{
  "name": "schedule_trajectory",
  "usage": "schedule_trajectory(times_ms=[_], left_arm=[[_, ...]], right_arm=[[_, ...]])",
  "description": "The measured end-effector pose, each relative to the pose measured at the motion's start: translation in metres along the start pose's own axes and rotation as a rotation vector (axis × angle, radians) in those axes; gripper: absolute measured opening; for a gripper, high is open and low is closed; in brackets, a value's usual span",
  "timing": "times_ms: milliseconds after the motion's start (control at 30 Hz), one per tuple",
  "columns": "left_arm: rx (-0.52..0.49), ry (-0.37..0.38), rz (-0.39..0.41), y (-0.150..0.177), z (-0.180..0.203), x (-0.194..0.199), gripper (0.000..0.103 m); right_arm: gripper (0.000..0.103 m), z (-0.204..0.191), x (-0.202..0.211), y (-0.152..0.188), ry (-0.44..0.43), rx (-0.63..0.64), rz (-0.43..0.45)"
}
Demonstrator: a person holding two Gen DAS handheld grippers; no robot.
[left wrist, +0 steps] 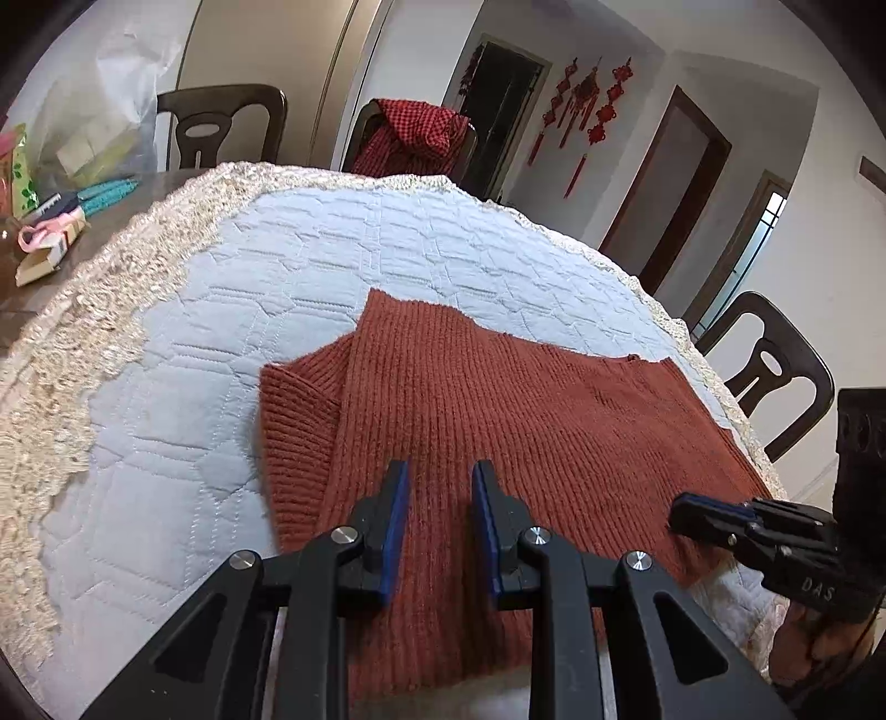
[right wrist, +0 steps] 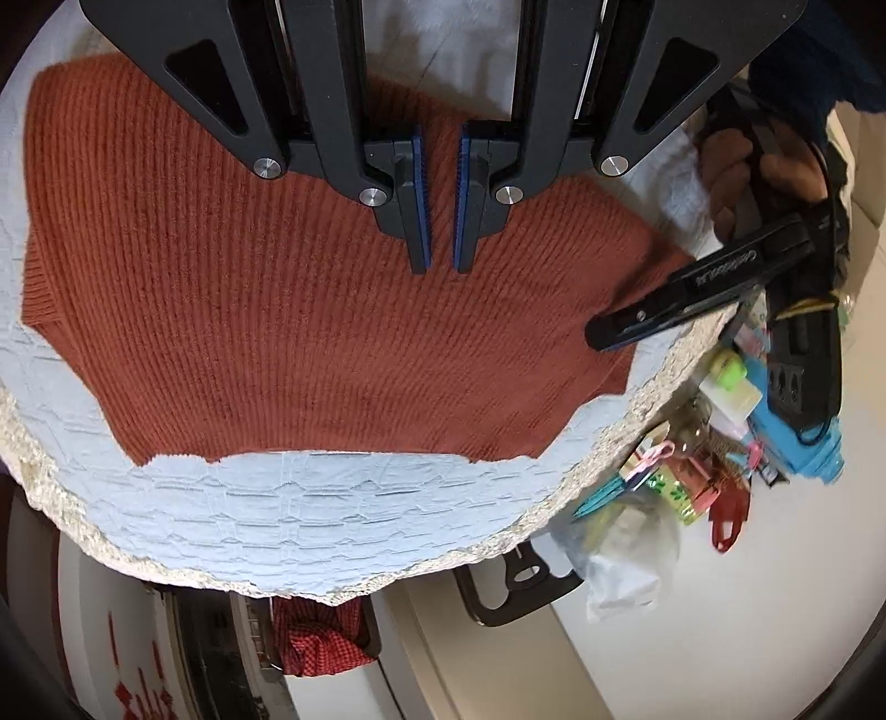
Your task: Fold small clothes
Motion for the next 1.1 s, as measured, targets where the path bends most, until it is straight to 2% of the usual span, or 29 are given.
schedule_trajectory(times_ms=[33,133,200,333,433,633,800,1100], left_arm=[[0.005,0.000,0.012,-0.001,-0.001,0.005,0.026],[0.025,-0.016,0.050,-0.005,-0.010,0.019,0.037],[0.047,-0.040,0.062,-0.007,-0.020,0.022,0.039],[0.105,-0.053,0.023,-0.006,-0.039,0.012,0.044],[0.144,-0.043,-0.013,-0.002,-0.045,0.001,0.044],[0.180,0.010,-0.033,-0.007,-0.045,-0.014,0.050],[0.200,0.042,-0.043,-0.006,-0.041,-0.015,0.052],[0.226,0.089,-0.048,0.005,-0.036,-0.006,0.052]], right_arm=[[0.008,-0.003,0.003,0.003,0.002,0.015,0.002],[0.008,0.000,0.000,0.018,0.000,0.009,-0.023],[0.008,0.001,0.001,0.022,-0.021,-0.016,-0.011],[0.008,-0.003,0.000,0.021,-0.011,0.009,-0.016],[0.008,-0.003,-0.001,0.022,-0.025,0.008,-0.014],[0.008,-0.004,0.000,0.024,-0.023,0.006,-0.009],[0.008,0.001,-0.002,0.013,-0.039,-0.049,-0.009],[0.008,0.018,-0.026,-0.022,-0.003,-0.060,-0.007]])
Point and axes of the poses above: each gripper's, at about its wrist camera, not at the fingertips, and x roughly against the way its jaws point, z to its right, y to its underside, the point moved 8 cm from there along -x, roughly the way its jaws point, and after that the axes turned 2 degrees about x, right-handed, at the moved point
